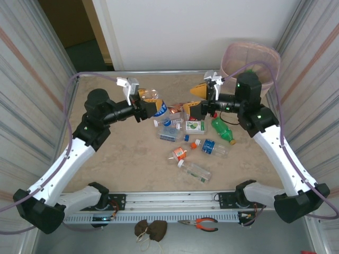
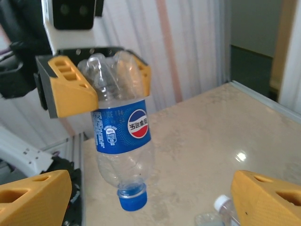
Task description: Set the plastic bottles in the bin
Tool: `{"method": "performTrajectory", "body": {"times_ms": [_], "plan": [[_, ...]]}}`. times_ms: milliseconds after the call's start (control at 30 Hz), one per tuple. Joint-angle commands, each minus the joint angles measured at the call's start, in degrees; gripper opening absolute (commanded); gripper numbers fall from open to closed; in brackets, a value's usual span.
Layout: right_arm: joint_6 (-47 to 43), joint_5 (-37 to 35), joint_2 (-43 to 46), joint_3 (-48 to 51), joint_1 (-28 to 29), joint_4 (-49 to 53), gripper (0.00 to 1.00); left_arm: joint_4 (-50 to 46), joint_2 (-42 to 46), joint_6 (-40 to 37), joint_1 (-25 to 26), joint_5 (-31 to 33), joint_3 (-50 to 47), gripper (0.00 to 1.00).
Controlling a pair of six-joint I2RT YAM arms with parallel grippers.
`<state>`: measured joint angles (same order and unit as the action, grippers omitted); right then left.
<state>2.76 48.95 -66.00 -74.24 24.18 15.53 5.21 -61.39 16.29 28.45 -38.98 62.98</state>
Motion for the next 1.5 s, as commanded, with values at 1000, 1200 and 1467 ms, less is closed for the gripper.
{"method": "performTrajectory", "body": {"times_ms": [1000,1200,1467], "plan": [[-11.73,-6.68,-5.41,-8.06,18.71,6.97,0.64,1.73,-1.95,-8.93,2.58,-17.39,10.16,0.26],[-10.61,-6.61,-5.20,-8.29,18.82,6.47,0.55,2.02,-1.42,-8.98,2.59,-17.19,9.60,0.29],[-10.38,-7.64,-4.75,-8.64,18.82,6.73,0.50,2.27,-0.85,-9.06,2.65,-15.81,8.91,0.39]]}}
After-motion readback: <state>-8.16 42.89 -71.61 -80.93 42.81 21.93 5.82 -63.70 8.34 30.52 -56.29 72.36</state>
